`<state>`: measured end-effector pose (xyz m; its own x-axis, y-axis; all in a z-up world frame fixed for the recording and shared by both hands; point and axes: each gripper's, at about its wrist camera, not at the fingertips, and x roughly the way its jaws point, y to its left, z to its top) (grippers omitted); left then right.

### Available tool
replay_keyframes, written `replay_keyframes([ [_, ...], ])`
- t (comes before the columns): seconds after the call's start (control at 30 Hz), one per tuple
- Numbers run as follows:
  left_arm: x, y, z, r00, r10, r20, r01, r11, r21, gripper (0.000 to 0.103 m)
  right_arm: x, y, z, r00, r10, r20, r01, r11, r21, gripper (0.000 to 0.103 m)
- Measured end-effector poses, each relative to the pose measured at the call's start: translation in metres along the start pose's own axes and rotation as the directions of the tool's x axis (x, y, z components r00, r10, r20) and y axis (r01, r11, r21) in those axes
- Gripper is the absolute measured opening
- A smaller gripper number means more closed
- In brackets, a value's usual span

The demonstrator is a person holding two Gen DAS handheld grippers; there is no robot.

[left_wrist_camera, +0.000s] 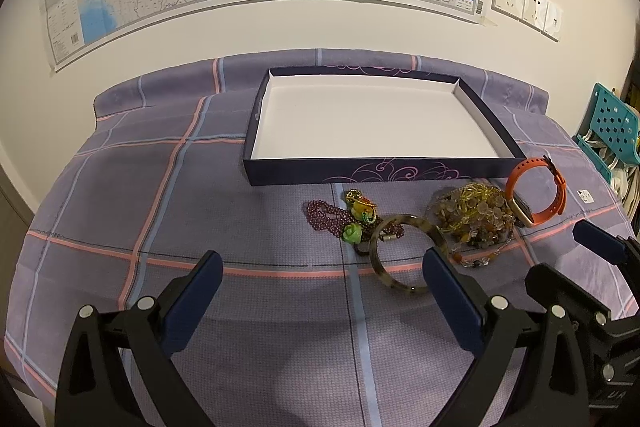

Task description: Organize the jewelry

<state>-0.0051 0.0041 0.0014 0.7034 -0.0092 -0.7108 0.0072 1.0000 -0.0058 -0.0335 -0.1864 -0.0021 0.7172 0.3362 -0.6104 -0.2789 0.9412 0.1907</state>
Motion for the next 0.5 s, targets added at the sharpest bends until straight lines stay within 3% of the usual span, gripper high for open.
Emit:
replay_keyframes([
  [0.5, 0.0006, -0.0011, -0.0002, 1.000, 0.000, -0.002, 0.000, 1.000, -0.003, 0.097, 0.0014, -0.0006, 0.0010, 1.000, 0.003, -0.006, -0.003, 1.000, 0.003, 0.098],
])
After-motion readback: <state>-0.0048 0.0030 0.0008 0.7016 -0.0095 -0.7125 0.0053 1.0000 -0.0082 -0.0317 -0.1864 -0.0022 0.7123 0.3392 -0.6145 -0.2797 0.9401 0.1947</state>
